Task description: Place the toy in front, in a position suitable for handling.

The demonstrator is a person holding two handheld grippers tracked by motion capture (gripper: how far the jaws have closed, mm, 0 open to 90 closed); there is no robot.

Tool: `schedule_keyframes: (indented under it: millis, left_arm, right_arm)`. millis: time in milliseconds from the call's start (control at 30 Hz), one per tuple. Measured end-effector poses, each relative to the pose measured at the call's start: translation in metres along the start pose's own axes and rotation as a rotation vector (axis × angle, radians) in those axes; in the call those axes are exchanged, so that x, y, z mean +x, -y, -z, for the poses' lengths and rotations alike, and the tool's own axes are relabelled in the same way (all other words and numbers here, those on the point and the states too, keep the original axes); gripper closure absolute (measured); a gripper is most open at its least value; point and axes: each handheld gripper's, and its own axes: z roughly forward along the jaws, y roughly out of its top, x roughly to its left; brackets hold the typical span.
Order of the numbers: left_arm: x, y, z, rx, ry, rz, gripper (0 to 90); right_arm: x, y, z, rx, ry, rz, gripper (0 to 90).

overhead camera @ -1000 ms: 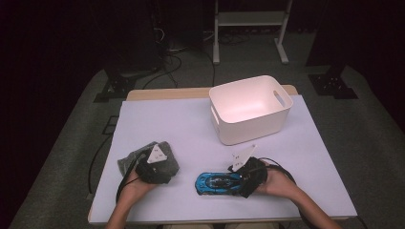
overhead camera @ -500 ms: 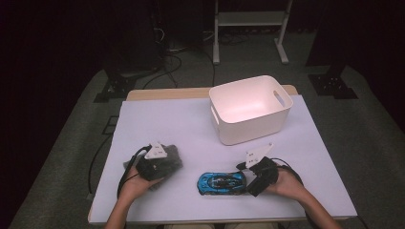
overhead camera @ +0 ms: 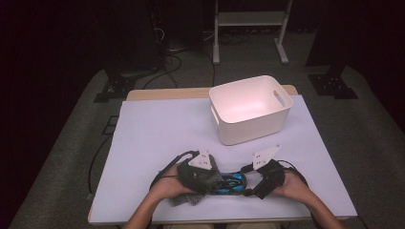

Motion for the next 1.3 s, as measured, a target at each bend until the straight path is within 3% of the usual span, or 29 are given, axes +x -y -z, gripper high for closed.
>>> schedule_keyframes:
  millis: [67,167,300,400,500,733,967,1167,1300]
  left_arm:
    - [0.000,0.001,0.009,-0.031,-0.026,0.006,27.5]
    - [0.008,0.009,0.021,-0.059,-0.047,0.033,28.4]
    - [0.019,0.023,0.018,-0.099,-0.003,0.096,49.5]
    - [0.018,0.025,0.004,-0.031,0.018,0.074,59.8]
    - [0.015,0.024,-0.002,-0.010,0.014,0.057,62.7]
    - [0.012,0.030,-0.005,-0.044,0.009,0.070,59.3]
    - [0.010,0.030,-0.004,-0.034,-0.010,0.059,61.5]
    - [0.014,0.037,0.004,-0.015,0.010,0.035,69.6]
    - [0.020,0.048,0.014,0.015,0.003,0.043,73.6]
  right_arm:
    - [0.003,0.004,0.002,-0.011,0.011,0.006,16.2]
    - [0.002,0.006,0.002,-0.015,0.019,0.000,16.2]
    - [0.001,0.005,-0.004,-0.016,0.023,-0.001,16.1]
    - [0.004,0.004,-0.010,-0.006,0.042,0.015,15.6]
    - [0.006,0.004,-0.014,-0.008,0.064,0.022,15.7]
    - [0.008,0.003,-0.023,-0.008,0.085,0.038,15.5]
    - [0.009,0.002,-0.026,0.012,0.117,0.059,19.3]
    - [0.009,0.002,-0.026,0.015,0.114,0.074,19.6]
    - [0.009,0.003,-0.026,0.017,0.109,0.082,19.6]
